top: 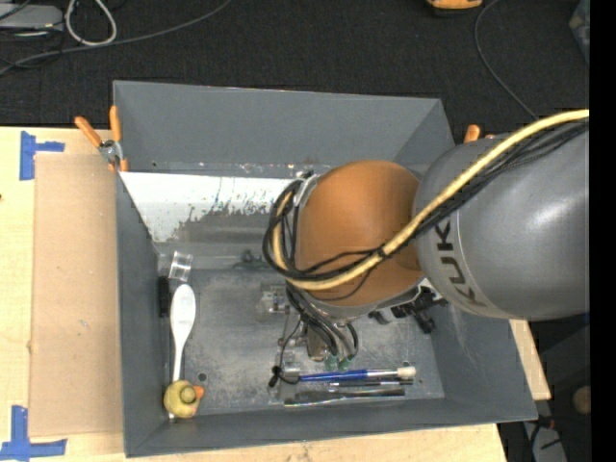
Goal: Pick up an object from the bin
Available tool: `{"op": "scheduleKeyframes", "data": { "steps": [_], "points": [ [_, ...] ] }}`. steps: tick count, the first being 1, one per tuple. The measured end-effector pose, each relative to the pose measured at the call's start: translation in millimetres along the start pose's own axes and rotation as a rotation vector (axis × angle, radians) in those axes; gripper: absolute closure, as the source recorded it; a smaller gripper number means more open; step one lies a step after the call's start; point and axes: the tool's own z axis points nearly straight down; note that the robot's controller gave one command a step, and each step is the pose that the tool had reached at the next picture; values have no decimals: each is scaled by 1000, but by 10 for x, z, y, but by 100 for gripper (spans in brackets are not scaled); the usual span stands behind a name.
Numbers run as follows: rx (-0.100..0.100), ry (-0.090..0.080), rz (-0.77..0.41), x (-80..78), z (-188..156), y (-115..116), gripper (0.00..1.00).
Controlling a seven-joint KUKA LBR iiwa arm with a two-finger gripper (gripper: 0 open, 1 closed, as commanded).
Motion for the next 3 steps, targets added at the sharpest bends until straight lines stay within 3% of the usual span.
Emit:
{"op": "scheduleKeyframes", "data": {
  "steps": [1,2,3],
  "points": [
    [-1,-8,5,-20,-40,-14,0],
    [-2,-9,-45,-76,957,-610,0],
    [-4,-17,-290,-75,951,-1160,0]
  ]
}}
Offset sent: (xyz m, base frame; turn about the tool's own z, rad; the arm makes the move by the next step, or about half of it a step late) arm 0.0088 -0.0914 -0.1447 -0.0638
